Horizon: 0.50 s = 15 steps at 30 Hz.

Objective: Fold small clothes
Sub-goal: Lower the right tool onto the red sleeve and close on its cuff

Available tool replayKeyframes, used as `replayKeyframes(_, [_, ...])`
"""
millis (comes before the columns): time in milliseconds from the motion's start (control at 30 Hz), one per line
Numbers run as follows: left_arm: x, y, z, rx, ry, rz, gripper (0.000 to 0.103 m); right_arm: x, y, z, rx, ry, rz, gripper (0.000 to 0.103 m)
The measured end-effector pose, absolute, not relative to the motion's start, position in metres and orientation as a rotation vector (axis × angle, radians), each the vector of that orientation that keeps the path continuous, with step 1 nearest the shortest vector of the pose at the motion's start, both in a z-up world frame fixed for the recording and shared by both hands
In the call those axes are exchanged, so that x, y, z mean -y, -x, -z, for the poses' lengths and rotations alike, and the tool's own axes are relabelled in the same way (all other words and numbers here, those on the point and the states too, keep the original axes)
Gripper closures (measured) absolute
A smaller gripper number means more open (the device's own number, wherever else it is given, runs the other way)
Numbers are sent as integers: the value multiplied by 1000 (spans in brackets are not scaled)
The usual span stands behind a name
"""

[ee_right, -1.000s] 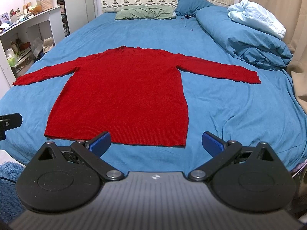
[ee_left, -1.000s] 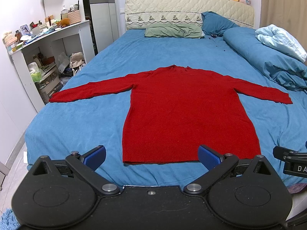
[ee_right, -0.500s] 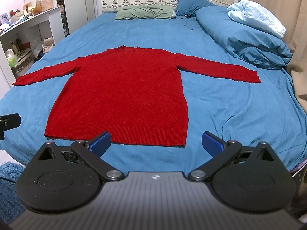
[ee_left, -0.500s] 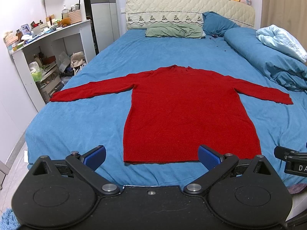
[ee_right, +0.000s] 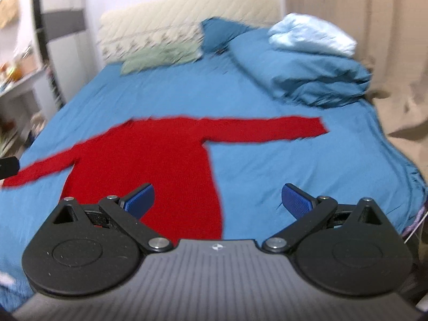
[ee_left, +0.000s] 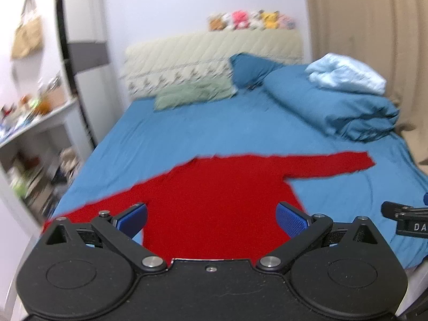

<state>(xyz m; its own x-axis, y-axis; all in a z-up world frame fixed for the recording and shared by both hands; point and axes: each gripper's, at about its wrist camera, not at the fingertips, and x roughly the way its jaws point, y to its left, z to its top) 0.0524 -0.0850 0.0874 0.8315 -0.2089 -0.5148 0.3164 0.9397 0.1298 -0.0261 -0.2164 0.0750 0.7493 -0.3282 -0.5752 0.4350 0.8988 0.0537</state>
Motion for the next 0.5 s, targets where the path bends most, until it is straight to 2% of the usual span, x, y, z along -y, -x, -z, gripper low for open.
replayKeyframes(233, [137, -130, -95, -542, -201, 431, 0, 306, -2, -94, -521, -288, 521, 0])
replayKeyframes(500, [190, -258, -50, -640, -223, 450, 0, 395, -78, -41, -526, -415, 576, 0])
